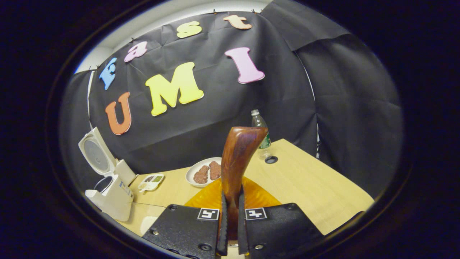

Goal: Close the left gripper, press the button to open the rice cooker; take a wooden spoon from the chopstick holder with the right hand, scoop a spoonful of rice and pour it into the rice cooker, then put the wooden spoon back into the chopstick holder.

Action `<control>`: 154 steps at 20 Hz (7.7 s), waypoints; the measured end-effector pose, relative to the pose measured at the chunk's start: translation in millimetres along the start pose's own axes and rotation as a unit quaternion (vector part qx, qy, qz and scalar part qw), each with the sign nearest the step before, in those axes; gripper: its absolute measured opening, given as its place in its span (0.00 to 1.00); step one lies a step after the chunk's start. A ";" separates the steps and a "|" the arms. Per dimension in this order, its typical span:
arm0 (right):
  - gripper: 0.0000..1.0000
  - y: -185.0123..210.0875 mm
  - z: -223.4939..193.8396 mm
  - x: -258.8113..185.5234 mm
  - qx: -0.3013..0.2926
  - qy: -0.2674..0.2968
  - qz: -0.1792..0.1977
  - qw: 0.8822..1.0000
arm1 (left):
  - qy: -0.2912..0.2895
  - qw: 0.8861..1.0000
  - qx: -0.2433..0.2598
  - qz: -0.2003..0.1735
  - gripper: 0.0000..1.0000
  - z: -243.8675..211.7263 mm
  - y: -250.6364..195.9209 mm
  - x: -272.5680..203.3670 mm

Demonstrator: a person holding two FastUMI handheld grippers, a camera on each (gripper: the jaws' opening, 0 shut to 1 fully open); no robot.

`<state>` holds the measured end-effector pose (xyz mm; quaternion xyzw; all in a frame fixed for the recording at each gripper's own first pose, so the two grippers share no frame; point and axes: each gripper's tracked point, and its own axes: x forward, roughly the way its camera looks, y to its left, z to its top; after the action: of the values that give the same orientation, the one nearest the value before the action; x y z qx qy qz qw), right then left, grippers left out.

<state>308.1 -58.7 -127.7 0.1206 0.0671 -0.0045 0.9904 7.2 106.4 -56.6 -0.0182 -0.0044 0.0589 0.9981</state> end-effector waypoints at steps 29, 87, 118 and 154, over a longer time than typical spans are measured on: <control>0.08 163.0 -109.0 10.1 -0.181 0.006 0.034 0.983 | 0.004 1.000 0.001 0.004 0.95 -1.7 29.7 -13.2; 0.08 403.5 7.4 -18.0 0.421 0.160 0.292 0.844 | -0.014 0.998 -0.010 0.056 0.93 28.5 99.8 -56.7; 0.09 566.5 -33.9 56.7 -0.098 0.001 0.372 0.923 | 0.033 0.999 0.016 0.031 0.93 -4.2 100.5 -66.9; 0.10 384.4 56.6 -40.6 -0.208 -0.126 0.331 0.912 | 0.003 1.000 0.001 -0.022 0.93 9.1 22.9 -40.2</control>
<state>285.0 300.7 23.8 -0.0739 -0.1023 0.3230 0.9380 -35.5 124.7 -48.5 -0.0168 -0.0021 0.0372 0.9992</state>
